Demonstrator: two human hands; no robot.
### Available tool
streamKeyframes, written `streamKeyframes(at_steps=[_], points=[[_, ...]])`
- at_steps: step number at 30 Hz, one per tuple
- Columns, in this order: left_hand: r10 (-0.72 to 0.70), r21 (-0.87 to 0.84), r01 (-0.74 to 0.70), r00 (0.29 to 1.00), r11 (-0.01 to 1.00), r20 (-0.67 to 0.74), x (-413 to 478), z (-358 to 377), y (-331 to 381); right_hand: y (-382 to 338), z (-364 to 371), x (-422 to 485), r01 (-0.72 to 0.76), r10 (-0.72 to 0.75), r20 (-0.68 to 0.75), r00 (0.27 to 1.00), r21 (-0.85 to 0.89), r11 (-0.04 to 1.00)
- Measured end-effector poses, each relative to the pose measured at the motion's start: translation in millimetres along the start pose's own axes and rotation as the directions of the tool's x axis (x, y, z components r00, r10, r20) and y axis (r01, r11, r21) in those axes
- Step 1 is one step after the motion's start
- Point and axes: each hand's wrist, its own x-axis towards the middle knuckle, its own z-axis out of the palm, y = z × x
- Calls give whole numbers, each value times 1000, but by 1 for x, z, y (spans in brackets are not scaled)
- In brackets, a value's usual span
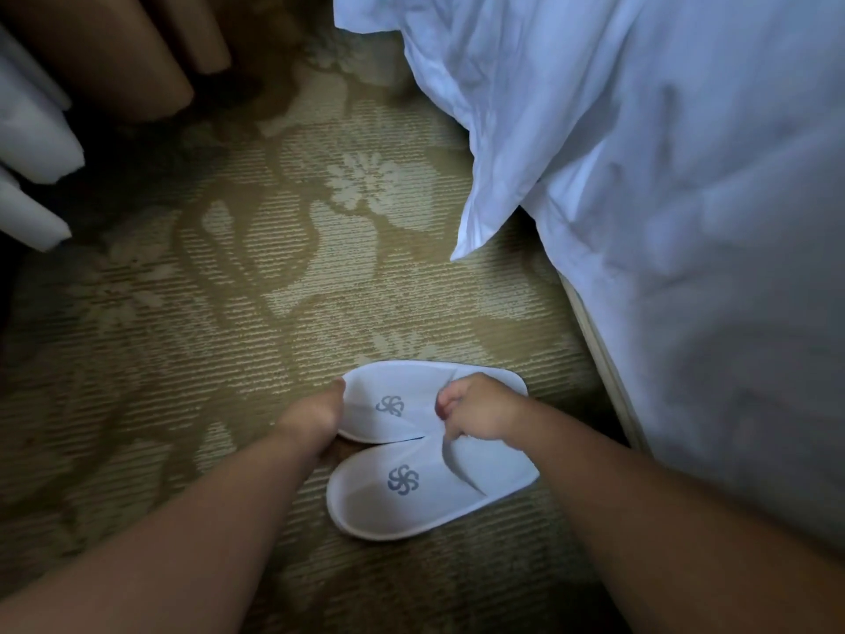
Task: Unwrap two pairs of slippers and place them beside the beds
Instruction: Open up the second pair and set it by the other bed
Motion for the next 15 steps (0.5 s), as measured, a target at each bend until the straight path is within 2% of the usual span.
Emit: streamKeyframes(at_steps=[3,7,12,15], points=[[25,-14,-25,1000,1000,-6,3,-2,14,-13,-39,0,-166,170,-40,985,92,982],[49,-31,-50,999,998,-23,7,-1,26,-24,-85,-6,-335,343,-3,939,208,919],[61,-66,-62,998,996,-20,5,7,24,-14,-88,-13,-421,442,-100,892,174,890],[34,-118,-35,999,992,-14,5,13,21,-6,-79,-13,-417,452,-113,885,237,877]])
